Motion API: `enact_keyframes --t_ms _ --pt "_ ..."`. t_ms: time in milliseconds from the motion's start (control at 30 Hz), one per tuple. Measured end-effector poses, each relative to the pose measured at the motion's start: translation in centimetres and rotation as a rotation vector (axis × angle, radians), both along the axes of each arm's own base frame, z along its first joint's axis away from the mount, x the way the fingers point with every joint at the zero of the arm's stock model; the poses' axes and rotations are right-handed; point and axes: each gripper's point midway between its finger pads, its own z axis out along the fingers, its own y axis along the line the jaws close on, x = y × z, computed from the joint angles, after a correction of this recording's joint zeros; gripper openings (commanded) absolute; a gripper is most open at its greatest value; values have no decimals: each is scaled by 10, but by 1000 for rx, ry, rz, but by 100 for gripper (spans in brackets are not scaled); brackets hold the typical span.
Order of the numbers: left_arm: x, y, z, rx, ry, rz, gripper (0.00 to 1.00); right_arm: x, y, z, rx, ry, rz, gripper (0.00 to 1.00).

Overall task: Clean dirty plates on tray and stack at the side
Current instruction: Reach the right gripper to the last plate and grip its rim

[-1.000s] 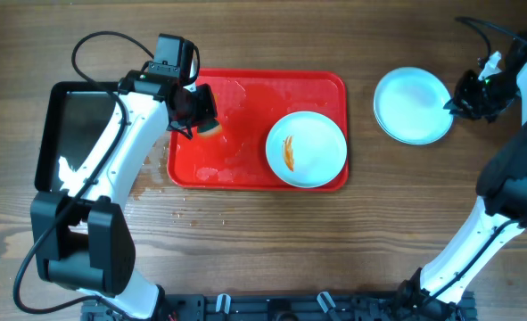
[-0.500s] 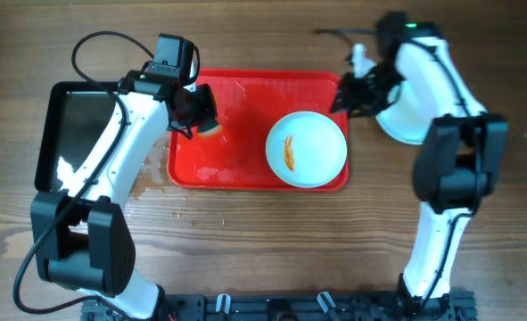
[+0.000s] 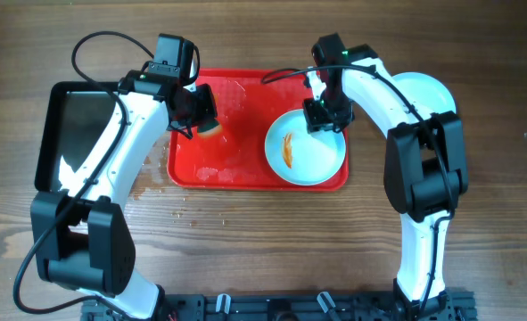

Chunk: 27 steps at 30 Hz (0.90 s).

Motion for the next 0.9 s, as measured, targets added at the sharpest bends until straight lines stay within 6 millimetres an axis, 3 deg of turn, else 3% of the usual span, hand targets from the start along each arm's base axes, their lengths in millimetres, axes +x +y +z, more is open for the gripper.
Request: enact_keyframes --t_ms 100,133,233,333,400,533,633,767,900 --pt "-1 0 0 1 3 0 4 15 14 25 66 -39 6 52" --pt "-1 0 0 1 5 0 4 28 13 42 56 -88 6 52" --pt "-1 0 0 1 4 0 4 48 -10 58 -40 -176 41 53" --pt "-1 0 0 1 4 0 4 44 -28 43 -102 -162 92 52" --pt "-1 0 0 1 4 0 4 36 -32 28 -122 -140 108 46" --pt "-1 0 0 1 4 0 4 27 -35 13 -134 -112 129 44" --pt "-1 0 0 1 4 0 4 17 -36 -2 -128 -87 138 36" --pt "-1 0 0 1 4 0 4 9 -31 -7 -90 -57 130 24" --pt "-1 0 0 1 4 0 4 15 -1 -5 3 -88 84 13"
